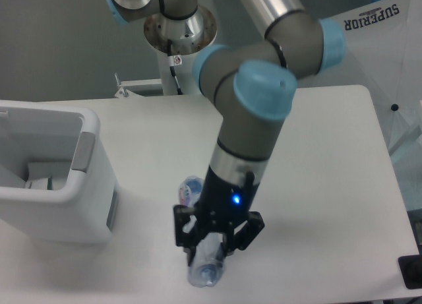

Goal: Place the trash in the trash can
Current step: 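Lift the bottle and carry it over the white bin, then lower the bottle into the bin and release it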

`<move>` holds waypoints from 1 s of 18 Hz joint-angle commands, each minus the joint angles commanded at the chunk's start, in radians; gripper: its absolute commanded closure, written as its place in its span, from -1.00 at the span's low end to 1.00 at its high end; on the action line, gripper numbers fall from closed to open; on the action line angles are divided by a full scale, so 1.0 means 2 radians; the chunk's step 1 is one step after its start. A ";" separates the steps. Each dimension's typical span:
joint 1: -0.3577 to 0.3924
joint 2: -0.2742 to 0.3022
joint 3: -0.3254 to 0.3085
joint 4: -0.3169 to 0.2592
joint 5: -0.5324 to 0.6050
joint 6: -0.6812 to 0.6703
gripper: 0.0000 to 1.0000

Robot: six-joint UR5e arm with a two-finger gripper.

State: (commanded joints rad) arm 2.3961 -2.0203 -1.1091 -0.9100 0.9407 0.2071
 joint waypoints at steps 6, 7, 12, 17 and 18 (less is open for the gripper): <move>-0.019 0.033 0.008 0.022 -0.062 0.002 -0.03; -0.021 0.038 0.008 0.022 -0.071 0.002 -0.03; -0.061 0.053 0.008 0.022 -0.085 0.002 -0.06; -0.100 0.056 -0.007 0.022 -0.085 0.004 -0.07; -0.109 0.057 -0.012 0.022 -0.085 0.005 -0.10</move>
State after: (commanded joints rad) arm 2.1784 -1.9068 -1.1335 -0.8667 0.7716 0.2163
